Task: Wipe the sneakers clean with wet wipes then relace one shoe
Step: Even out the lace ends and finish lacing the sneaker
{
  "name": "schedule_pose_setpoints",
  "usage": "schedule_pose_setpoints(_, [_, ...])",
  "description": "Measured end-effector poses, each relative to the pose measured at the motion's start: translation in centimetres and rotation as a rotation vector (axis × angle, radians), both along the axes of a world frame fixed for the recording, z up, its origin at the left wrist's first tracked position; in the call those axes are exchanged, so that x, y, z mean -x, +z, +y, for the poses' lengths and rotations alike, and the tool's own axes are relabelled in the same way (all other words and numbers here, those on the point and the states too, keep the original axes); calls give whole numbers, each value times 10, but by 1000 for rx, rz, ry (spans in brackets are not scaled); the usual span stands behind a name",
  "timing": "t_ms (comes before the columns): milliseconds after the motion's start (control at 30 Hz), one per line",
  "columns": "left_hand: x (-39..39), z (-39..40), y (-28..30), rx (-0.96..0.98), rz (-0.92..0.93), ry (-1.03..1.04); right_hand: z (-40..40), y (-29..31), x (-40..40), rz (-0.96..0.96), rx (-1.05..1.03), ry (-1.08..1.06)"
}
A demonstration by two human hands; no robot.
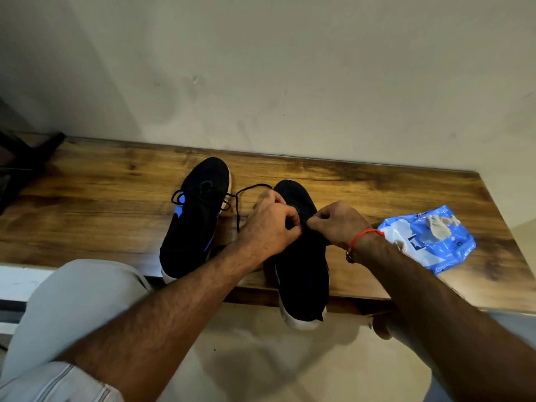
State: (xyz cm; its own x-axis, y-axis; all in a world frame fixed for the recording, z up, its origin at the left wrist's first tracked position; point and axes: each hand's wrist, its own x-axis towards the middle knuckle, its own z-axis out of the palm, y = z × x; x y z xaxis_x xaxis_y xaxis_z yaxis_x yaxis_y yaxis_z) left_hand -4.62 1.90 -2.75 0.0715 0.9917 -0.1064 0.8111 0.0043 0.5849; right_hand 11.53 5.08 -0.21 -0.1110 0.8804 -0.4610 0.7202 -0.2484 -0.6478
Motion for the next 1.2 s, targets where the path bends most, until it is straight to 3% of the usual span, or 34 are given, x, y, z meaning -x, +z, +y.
schedule_pose_setpoints(367, [-3,-2,3,-34,118,50,-8,-2,4,40,-62,-78])
schedule_pose_setpoints(533, [-2,1,-1,1,-32,55,-7,2,3,48,-69,-85])
schedule_pose_setpoints(867, [-6,-4,3,-63,214,135,-8,5,10,39,-82,-53])
schedule_pose_setpoints(1200, [0,2,-8,-98,18,64,-8,3,6,62,-89,-68])
